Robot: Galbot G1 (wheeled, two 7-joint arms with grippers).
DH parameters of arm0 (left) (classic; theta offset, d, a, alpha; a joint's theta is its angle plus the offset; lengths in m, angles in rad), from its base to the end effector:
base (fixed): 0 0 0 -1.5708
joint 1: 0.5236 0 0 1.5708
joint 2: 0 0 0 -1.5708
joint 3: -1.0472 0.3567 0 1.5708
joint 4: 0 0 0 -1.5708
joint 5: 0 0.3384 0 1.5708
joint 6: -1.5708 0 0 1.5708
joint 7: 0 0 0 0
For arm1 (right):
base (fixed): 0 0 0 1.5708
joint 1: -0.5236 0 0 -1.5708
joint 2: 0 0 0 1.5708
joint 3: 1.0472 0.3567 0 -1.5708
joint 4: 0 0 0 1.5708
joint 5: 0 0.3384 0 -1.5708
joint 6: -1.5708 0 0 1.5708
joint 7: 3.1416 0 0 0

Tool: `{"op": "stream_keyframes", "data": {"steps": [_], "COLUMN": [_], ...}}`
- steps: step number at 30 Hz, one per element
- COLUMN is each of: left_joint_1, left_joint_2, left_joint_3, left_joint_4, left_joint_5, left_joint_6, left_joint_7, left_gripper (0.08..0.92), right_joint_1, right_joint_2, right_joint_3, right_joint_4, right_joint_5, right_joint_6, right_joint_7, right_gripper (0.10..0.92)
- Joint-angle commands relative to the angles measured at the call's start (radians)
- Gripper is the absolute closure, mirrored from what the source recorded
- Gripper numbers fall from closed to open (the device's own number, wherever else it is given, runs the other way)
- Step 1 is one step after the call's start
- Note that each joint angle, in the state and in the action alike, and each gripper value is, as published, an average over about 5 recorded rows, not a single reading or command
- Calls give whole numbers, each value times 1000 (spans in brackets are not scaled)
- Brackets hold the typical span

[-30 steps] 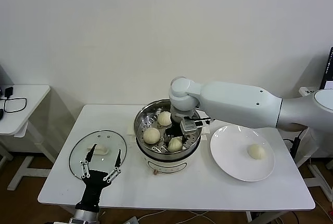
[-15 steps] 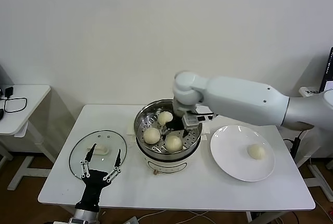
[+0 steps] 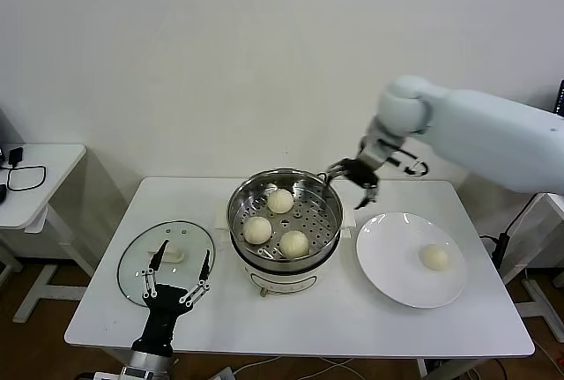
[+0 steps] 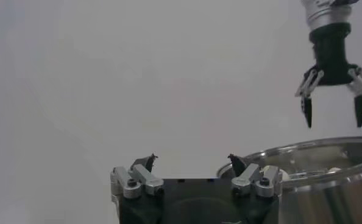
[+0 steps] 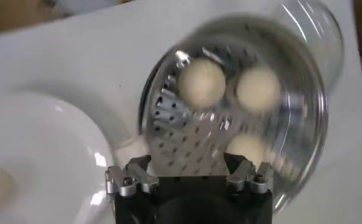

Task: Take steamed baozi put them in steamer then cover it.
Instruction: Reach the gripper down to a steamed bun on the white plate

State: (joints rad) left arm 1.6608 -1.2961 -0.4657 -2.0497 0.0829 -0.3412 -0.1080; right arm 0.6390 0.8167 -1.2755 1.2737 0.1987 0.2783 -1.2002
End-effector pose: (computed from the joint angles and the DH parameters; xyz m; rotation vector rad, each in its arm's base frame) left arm 0.1311 0.0377 -0.3345 0.2008 2.8979 0.3486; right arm 0.5528 -0.0823 -0.0097 1.8087 -1.0801 1.8362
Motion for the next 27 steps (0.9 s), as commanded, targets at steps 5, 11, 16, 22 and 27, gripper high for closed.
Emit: {"op": "stream_keyframes", "data": {"steps": [5, 11, 16, 22, 27], "left_joint_1": [0, 4, 6, 9, 10], "left_joint_2": [4, 7, 6, 4, 3], "left_joint_3": [9, 4, 2, -1, -1], "left_joint_4": [3, 14, 11, 12, 19], "left_joint_5": [2, 5, 5, 6, 8], "left_joint_6": [0, 0, 2, 1, 0], "left_joint_7": [0, -2, -2, -2, -2], "left_gripper": [177, 177, 177, 177, 177], "right_joint_1": [-209, -337, -400, -443, -472], "right_joint_2": [-209, -191, -160, -129, -111], "right_joint_3": [21, 106, 134, 149, 168], "right_joint_4": [-285, -357, -393, -424, -442], "right_joint_5": [71, -19, -49, -75, -85], "right_joint_6": [-228, -199, -196, -195, -194], "right_joint_7": [-58, -50, -14, 11, 27], "right_gripper": [203, 203, 203, 203, 203]}}
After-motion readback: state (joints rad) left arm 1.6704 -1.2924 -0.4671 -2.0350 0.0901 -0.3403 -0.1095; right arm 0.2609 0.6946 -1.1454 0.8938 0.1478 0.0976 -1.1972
